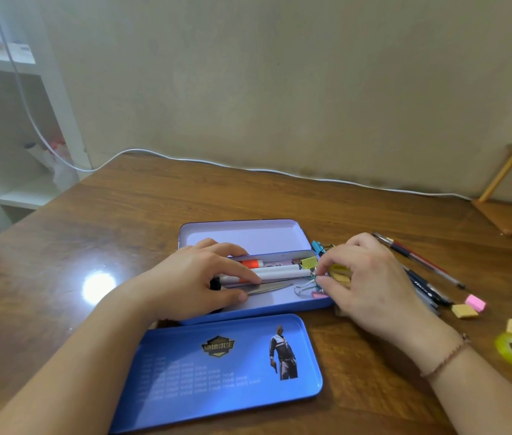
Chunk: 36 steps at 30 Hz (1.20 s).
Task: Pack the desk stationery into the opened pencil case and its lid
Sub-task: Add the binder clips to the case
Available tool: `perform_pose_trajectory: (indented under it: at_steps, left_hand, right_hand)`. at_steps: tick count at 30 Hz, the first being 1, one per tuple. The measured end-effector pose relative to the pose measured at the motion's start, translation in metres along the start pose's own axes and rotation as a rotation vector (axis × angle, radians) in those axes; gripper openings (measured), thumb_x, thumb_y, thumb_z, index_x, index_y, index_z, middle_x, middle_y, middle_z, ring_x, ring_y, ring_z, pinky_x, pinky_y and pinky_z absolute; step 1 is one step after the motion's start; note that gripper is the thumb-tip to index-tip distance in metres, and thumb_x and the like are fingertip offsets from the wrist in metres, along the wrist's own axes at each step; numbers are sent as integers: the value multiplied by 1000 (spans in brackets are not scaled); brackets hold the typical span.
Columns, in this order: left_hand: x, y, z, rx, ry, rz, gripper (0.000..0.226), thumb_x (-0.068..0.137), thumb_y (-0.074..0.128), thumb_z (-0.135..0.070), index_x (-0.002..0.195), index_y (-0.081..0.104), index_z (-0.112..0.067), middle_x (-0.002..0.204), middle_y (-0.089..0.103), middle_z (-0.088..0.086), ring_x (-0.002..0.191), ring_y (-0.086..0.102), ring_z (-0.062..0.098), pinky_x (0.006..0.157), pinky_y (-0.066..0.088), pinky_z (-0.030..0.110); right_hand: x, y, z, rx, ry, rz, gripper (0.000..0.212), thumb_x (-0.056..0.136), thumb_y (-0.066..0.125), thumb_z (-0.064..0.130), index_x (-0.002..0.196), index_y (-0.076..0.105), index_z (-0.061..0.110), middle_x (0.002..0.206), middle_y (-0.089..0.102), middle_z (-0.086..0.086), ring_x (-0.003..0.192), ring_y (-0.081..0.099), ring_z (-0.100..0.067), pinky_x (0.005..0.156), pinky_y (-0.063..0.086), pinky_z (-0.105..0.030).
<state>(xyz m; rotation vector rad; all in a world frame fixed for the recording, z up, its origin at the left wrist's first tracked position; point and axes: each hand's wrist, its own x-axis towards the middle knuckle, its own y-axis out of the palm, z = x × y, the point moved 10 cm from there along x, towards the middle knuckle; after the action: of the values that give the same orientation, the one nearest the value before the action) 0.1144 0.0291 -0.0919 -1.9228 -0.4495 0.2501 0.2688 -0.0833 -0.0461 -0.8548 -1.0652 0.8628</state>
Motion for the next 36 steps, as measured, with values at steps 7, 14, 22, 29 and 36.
perform_pose_trajectory:
  at_steps: [7, 14, 22, 29, 36]
  left_hand:
    - [-1, 0, 0, 3, -7, 7, 29, 90, 59, -53, 118, 58, -58, 146, 39, -23, 128, 34, 3, 104, 36, 31]
    - [-2, -1, -1, -17, -9, 0, 29, 89, 60, -51, 118, 59, -57, 146, 40, -22, 128, 35, 4, 104, 35, 31]
    - [-2, -2, -1, -13, -11, 3, 29, 89, 59, -52, 118, 58, -59, 147, 40, -20, 127, 35, 5, 104, 36, 33]
    - [-2, -2, -2, -5, -15, 1, 29, 90, 59, -52, 118, 59, -58, 146, 40, -20, 127, 35, 6, 104, 36, 33]
    - [-2, -4, -4, -15, -14, -2, 28, 90, 59, -50, 117, 61, -56, 146, 41, -19, 126, 36, 7, 103, 36, 32]
  right_hand:
    - [4, -12, -11, 516, 70, -34, 13, 84, 71, 14, 87, 72, 27, 84, 70, 13, 85, 64, -5, 73, 51, -21]
    - [23, 5, -6, 559, 291, 255, 9, 85, 72, 25, 77, 75, 23, 58, 69, 9, 46, 53, -1, 54, 43, -26]
    - [42, 35, 26, 229, 256, 517, 12, 80, 77, 28, 75, 76, 17, 61, 72, -2, 56, 68, -14, 52, 53, -27]
    - [38, 35, 33, 105, 122, 342, 17, 77, 78, 36, 87, 72, 24, 77, 66, 8, 72, 61, -9, 60, 48, -21]
    - [22, 15, 21, 35, 89, 233, 13, 80, 71, 46, 79, 67, 33, 75, 62, 12, 73, 56, -6, 57, 43, -25]
